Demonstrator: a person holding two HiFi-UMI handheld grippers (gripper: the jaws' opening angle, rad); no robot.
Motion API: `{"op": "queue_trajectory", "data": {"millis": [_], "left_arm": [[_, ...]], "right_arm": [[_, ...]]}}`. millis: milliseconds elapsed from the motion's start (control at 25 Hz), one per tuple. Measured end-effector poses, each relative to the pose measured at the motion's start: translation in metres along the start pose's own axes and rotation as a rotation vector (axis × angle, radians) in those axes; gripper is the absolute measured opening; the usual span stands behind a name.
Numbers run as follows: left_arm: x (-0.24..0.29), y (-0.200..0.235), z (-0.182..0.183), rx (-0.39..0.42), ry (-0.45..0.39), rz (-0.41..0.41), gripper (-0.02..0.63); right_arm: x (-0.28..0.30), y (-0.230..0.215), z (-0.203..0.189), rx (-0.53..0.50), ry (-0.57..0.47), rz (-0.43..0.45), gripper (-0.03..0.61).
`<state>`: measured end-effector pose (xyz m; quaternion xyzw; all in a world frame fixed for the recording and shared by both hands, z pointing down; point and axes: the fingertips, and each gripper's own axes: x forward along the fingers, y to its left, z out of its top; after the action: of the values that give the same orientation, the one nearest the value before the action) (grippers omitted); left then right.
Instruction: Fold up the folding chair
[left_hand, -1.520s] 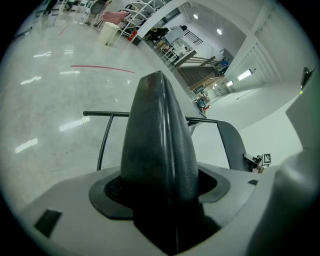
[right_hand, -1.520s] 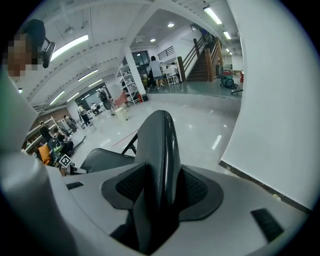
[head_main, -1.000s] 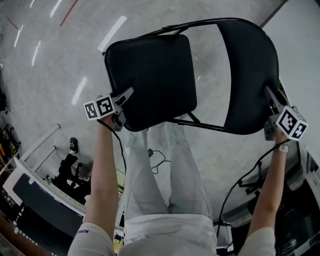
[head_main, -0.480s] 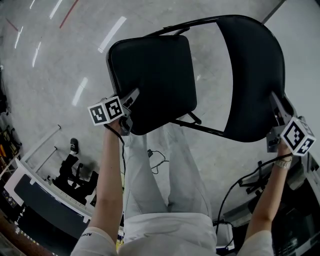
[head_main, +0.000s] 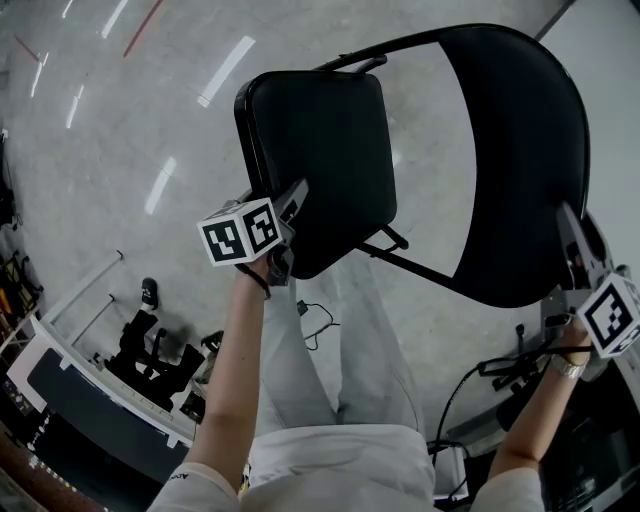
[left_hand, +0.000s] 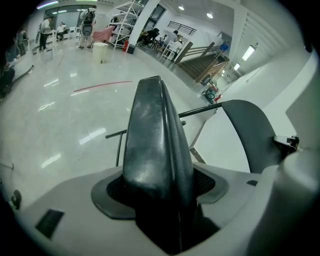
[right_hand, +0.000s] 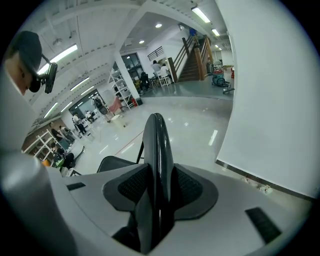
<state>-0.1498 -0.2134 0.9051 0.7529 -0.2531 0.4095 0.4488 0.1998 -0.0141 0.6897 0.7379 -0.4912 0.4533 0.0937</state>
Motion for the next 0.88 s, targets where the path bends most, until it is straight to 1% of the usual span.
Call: {"op": "queue_trajectory", "data": {"millis": [120,280,360,480,560,720,880], "left_arm": [[-0.006,-0.016,0.003,0.019,-0.01,-0.021,0.327],[-0.012,-0.036,0.004,0.067,-0.013,-0.055,0.327],[-0.015,-0.047,0.004,0.112,-0.003,-0.081,0.327],[-0.017,-0.064,0.0,0.231,0.045,-0.113,0.327],[-0.017,-0.076,-0.004,0.292,0.075,-0.132,0.327],[-0.02,-0.101,-0.008,0.359,0.095,-0.172,0.327],[-0.016,-0.131,-0.005,0.389,0.052,-0.176,0.327]], "right_arm": [[-0.009,0.015,0.007,-0.01,-0.008,-0.011,0.158],[-0.019,0.032,0.014,0.003,-0.013,0.009,0.15],[-0.023,0.039,0.018,0.003,-0.014,0.013,0.147],[-0.029,0.048,0.024,0.002,-0.017,0.023,0.143],[-0.034,0.052,0.026,0.007,-0.02,0.03,0.14],[-0.042,0.068,0.029,0.027,-0.029,0.049,0.133],[-0.048,0.078,0.036,0.016,-0.038,0.047,0.133]]}}
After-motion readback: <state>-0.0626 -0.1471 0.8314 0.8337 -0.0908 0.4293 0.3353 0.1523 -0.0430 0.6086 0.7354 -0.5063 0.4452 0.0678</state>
